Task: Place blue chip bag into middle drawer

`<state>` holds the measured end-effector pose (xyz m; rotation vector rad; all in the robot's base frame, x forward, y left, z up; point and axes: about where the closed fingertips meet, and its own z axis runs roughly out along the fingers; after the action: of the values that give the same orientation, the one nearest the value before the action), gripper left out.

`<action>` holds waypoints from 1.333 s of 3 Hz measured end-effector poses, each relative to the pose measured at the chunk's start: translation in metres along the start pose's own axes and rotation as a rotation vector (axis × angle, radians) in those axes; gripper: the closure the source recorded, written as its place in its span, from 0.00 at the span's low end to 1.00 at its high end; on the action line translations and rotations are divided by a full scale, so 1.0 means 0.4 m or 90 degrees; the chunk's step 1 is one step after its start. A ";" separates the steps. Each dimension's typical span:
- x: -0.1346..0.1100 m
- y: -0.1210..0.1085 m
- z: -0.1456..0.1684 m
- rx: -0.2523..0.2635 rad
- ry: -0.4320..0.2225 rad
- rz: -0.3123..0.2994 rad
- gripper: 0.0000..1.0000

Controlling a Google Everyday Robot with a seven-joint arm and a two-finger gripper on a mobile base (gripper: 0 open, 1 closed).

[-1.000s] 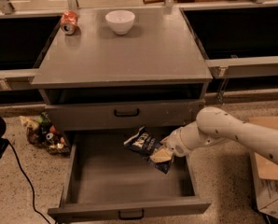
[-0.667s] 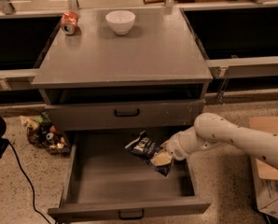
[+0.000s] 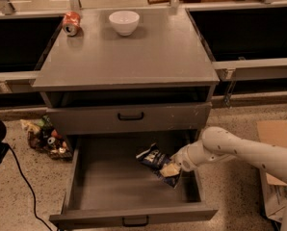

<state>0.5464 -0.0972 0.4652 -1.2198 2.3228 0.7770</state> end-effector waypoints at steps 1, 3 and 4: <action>0.031 -0.022 0.029 -0.013 0.001 0.020 0.81; 0.035 -0.029 0.025 -0.017 -0.010 0.017 0.34; 0.027 -0.029 -0.010 -0.001 -0.024 0.011 0.11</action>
Offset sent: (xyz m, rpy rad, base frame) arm 0.0064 -0.0117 -0.0343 0.0219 0.0628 -0.0201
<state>0.5501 -0.1118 0.4588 -1.1777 2.3053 0.8019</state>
